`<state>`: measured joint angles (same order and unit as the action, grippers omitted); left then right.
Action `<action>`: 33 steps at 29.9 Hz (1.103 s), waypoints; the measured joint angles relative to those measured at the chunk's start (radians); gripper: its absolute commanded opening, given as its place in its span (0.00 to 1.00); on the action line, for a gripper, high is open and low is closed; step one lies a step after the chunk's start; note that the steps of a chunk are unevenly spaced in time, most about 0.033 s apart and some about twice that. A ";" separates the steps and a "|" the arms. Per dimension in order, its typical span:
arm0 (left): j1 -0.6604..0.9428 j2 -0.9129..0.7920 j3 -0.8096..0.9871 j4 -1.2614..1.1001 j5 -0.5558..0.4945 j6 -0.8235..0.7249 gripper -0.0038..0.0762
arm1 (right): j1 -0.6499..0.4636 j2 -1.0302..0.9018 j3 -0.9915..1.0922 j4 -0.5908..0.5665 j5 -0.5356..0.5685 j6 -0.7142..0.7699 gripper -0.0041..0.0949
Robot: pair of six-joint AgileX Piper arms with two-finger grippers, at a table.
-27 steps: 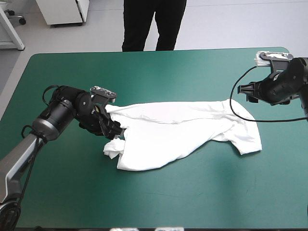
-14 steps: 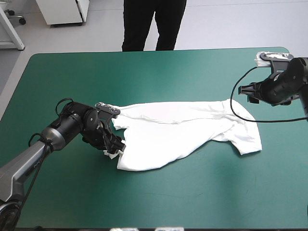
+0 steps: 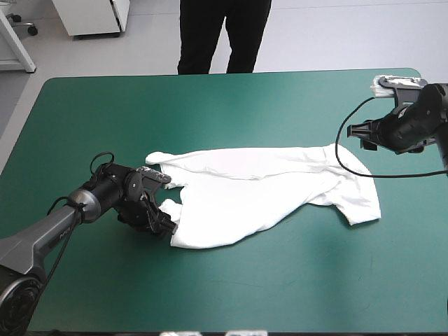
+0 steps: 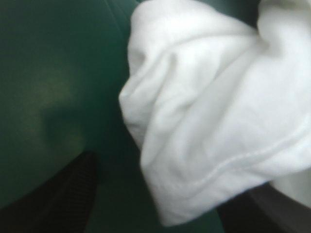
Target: Fold the cloth
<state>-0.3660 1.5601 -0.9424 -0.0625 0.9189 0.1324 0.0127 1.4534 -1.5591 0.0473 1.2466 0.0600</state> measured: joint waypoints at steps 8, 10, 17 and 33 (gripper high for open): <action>0.008 0.027 -0.018 0.005 -0.018 0.024 0.04 | 0.000 0.000 0.000 0.008 0.001 0.002 0.62; 0.008 0.030 -0.026 0.003 -0.020 0.040 0.04 | 0.000 0.000 0.000 0.008 0.001 0.002 0.62; 0.008 0.031 -0.028 0.002 -0.023 0.052 0.04 | 0.000 0.000 0.000 0.008 0.002 0.002 0.62; 0.008 0.031 -0.029 0.000 -0.022 0.054 0.04 | 0.000 0.002 0.354 -0.026 -0.119 0.047 0.66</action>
<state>-0.3583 1.5910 -0.9712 -0.0623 0.8972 0.1864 0.0127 1.4554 -1.2053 0.0212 1.1274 0.1069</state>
